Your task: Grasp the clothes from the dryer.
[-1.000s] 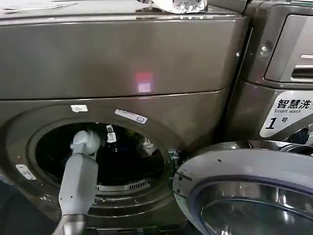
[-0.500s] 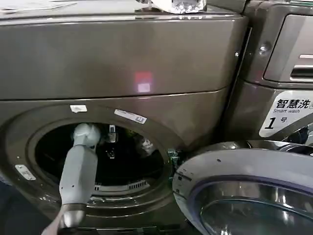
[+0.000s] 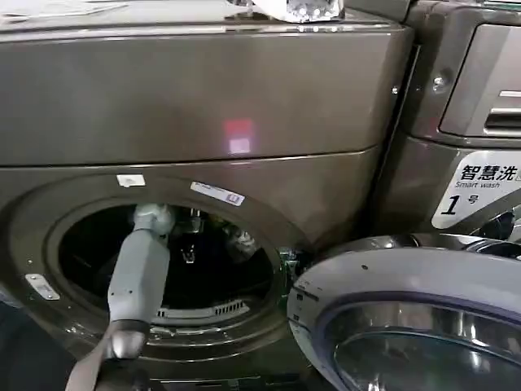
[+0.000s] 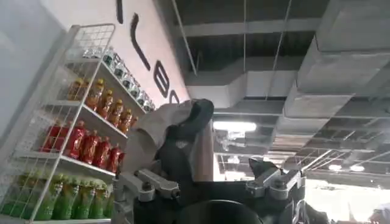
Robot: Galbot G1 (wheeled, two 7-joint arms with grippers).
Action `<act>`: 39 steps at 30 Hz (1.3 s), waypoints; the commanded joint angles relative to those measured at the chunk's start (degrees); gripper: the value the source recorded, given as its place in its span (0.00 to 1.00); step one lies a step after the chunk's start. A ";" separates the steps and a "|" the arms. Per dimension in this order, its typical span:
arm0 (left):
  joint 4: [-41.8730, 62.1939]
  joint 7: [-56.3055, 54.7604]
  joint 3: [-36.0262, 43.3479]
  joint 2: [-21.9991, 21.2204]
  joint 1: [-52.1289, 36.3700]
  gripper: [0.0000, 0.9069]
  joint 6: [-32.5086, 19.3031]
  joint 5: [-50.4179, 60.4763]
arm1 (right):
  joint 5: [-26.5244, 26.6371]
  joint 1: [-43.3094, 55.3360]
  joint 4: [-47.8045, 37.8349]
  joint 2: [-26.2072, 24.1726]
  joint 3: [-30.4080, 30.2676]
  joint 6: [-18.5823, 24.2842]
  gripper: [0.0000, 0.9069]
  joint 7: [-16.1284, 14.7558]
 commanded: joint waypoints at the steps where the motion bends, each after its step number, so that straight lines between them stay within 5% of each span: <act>1: 4.25 -2.94 -0.73 0.29 -0.75 1.00 1.29 2.59 | 0.00 -0.05 -0.09 -0.15 0.05 0.07 1.00 -0.01; 21: 13.74 -11.12 -1.75 0.27 -3.66 0.98 -1.43 2.93 | -0.04 -0.37 -0.05 0.17 0.09 0.27 1.00 -0.08; 22: 13.79 -11.10 -1.77 0.25 -3.66 0.38 -1.31 3.16 | -0.05 -0.42 -0.04 0.19 0.12 0.29 1.00 -0.09; 23: 13.94 -11.30 -1.77 0.28 -3.69 0.13 -1.33 3.14 | -0.04 -0.44 -0.06 0.19 0.15 0.29 1.00 -0.08; 26: 14.18 -11.28 -1.79 0.35 -3.78 0.00 -1.37 3.21 | -0.04 -0.46 -0.08 0.21 0.14 0.34 1.00 -0.07; 39: 14.25 -11.78 -1.98 0.66 -4.04 0.00 -1.80 2.08 | -0.01 -0.31 -0.16 0.12 0.02 0.38 1.00 -0.09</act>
